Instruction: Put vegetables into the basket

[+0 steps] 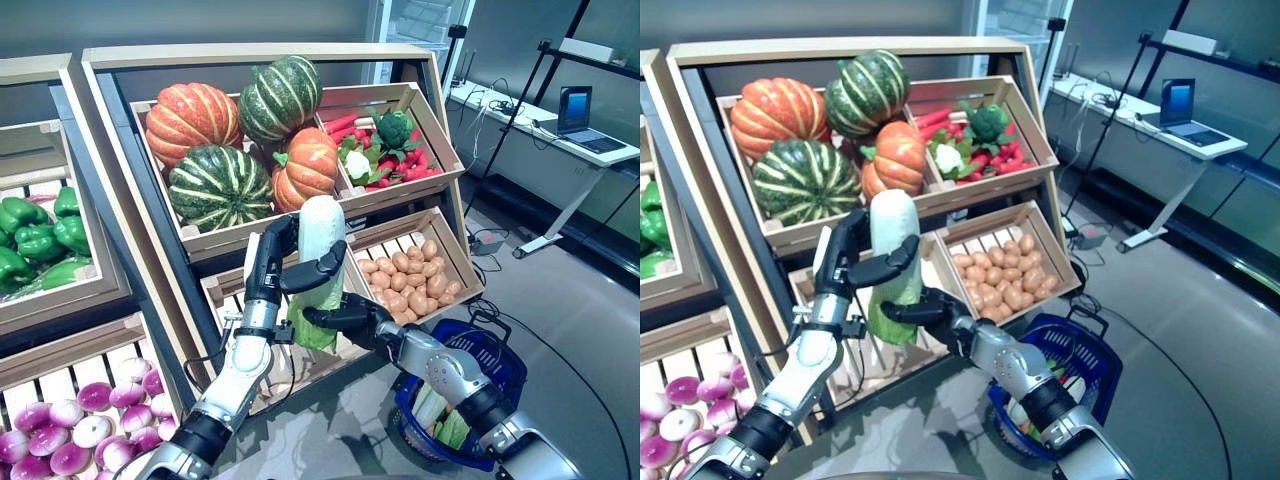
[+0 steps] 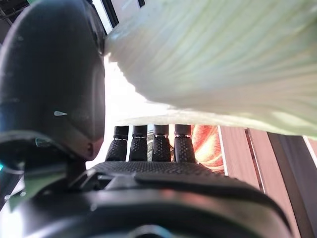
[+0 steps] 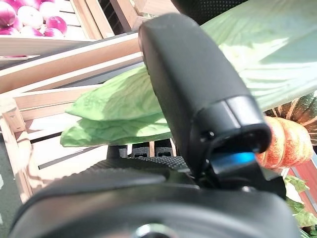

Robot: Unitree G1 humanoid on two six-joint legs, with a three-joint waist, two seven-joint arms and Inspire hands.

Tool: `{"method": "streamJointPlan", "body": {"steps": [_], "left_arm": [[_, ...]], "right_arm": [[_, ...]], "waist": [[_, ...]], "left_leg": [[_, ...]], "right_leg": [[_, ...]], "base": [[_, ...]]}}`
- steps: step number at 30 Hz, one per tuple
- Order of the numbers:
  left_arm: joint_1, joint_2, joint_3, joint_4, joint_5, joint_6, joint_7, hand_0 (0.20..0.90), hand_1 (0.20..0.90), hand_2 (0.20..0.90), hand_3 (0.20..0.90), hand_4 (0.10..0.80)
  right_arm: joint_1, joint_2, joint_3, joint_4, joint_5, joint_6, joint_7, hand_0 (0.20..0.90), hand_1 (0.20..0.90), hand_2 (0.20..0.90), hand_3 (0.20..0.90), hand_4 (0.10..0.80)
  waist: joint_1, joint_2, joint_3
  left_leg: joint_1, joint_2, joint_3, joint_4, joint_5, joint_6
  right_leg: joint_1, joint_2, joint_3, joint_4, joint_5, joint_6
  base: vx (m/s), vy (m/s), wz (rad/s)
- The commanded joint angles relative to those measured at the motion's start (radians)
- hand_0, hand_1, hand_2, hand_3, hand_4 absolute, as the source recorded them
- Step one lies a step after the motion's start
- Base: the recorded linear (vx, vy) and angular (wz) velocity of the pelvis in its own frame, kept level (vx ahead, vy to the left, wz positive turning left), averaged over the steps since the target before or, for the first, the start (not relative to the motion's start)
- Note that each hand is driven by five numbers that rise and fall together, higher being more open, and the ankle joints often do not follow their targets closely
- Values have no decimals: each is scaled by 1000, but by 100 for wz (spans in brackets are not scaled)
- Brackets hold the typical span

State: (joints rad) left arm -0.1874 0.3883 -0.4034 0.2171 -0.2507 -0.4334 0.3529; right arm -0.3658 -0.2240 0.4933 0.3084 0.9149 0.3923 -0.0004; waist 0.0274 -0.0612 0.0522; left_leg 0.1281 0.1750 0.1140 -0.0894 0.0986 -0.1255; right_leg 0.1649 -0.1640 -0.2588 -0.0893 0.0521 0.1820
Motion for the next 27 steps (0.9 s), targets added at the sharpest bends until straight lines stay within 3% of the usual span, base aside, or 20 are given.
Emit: {"method": "streamJointPlan", "body": {"steps": [1,3,4,5,6,7,20,27], "left_arm": [[-202,-53,-97,-98,37,-192,-23,300,300,300,300,400],[-201,-51,-96,-93,41,-188,-19,340,340,340,340,427],[-201,-51,-97,-90,46,-186,-13,549,549,549,549,566],[-201,-51,-97,-90,46,-186,-12,549,549,549,549,566],[-199,-49,-91,-86,44,-176,-18,674,674,674,674,649],[-197,-47,-87,-78,41,-177,-20,900,900,900,900,800],[-143,6,-4,-48,37,-135,-67,900,900,900,900,800],[-103,53,80,-12,47,-142,-95,900,900,900,900,800]], "right_arm": [[-206,76,-87,37,52,-136,-27,300,300,300,300,400],[-208,71,-91,36,47,-143,-31,300,300,300,300,400],[-207,67,-93,35,40,-148,-32,300,300,300,300,400],[-207,67,-93,35,39,-149,-32,300,300,300,300,400],[-206,59,-101,30,28,-151,-35,300,300,300,300,400],[-207,53,-107,28,21,-151,-35,300,300,300,300,400],[-136,-66,-197,32,-46,-185,-23,300,300,300,300,400],[-60,-153,-267,64,-54,-209,1,300,300,300,300,400]], "waist": [[15,-2,-31],[15,-1,-31],[13,-1,-30],[13,-1,-30],[11,-1,-30],[11,0,-30],[-3,4,-30],[-16,6,-27]], "left_leg": [[27,-23,14,2,-115,3],[28,-23,14,2,-116,4],[28,-23,14,2,-115,4],[28,-23,14,2,-115,4],[29,-23,15,2,-115,4],[29,-23,16,2,-116,4],[26,-19,37,2,-115,4],[23,-13,57,2,-111,5]], "right_leg": [[6,-4,16,2,-23,-35],[6,-4,16,2,-23,-35],[6,-4,17,2,-24,-35],[6,-4,17,2,-24,-36],[6,-4,19,2,-23,-35],[6,-4,20,2,-23,-35],[-6,-2,26,2,-20,-31],[-19,3,37,2,-16,-30]], "base": [[0,0,0],[0,0,0],[0,0,0],[0,0,0],[0,0,0],[0,0,0],[-8,0,-1],[-29,8,-8]]}}
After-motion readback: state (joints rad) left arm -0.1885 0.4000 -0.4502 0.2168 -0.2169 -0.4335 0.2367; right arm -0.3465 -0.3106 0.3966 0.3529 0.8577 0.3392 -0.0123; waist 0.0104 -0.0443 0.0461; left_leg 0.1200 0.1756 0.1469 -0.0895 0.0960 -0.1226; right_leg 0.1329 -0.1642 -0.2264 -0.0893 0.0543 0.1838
